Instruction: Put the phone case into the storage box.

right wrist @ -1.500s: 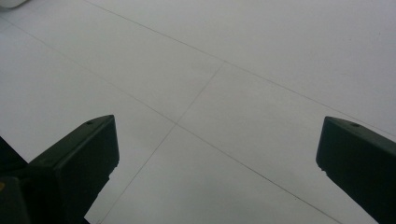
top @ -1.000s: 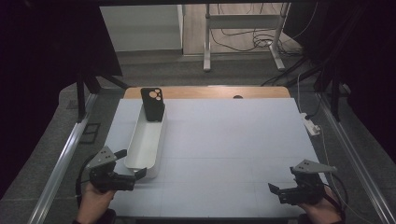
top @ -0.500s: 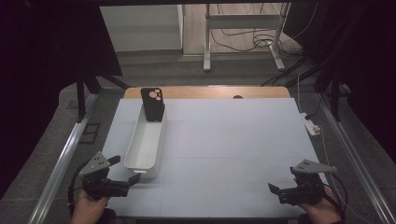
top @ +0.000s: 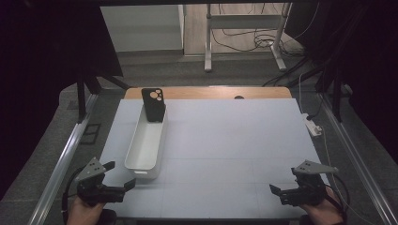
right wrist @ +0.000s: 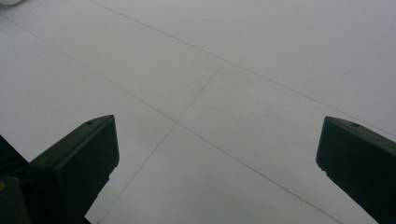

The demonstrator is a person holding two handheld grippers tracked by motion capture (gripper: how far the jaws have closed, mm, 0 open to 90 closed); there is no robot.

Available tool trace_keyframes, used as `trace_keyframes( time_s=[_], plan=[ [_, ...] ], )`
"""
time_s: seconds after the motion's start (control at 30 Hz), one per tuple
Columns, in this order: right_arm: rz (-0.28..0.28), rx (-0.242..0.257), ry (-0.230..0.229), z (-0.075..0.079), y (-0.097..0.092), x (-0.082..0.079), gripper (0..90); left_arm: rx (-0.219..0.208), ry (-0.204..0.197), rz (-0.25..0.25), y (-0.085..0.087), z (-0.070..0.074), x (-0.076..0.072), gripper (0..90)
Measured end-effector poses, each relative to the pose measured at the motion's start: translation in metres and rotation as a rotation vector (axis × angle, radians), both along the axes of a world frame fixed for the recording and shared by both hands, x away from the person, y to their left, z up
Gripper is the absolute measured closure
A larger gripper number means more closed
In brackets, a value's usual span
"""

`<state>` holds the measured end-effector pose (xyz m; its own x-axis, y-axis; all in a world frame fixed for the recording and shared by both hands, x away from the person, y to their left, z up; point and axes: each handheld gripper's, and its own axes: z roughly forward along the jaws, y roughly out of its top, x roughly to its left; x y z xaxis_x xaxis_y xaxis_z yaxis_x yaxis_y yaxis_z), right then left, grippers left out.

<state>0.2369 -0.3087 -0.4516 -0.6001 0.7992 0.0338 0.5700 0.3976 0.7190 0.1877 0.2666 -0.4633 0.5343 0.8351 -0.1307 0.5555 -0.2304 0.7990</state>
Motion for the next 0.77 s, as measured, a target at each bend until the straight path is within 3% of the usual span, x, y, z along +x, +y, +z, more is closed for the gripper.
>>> trace_keyframes(
  time_s=[0.6,0.77],
  plan=[
    [0.001,-0.003,0.001,0.0000,0.0003,0.0000,0.0,0.083,0.039,-0.008,-0.0026,-0.0040,-0.0043,0.0],
    [0.002,-0.005,0.004,-0.0004,-0.0003,0.0004,0.0,0.069,0.050,-0.004,-0.0017,-0.0043,-0.0022,0.0]
  ],
)
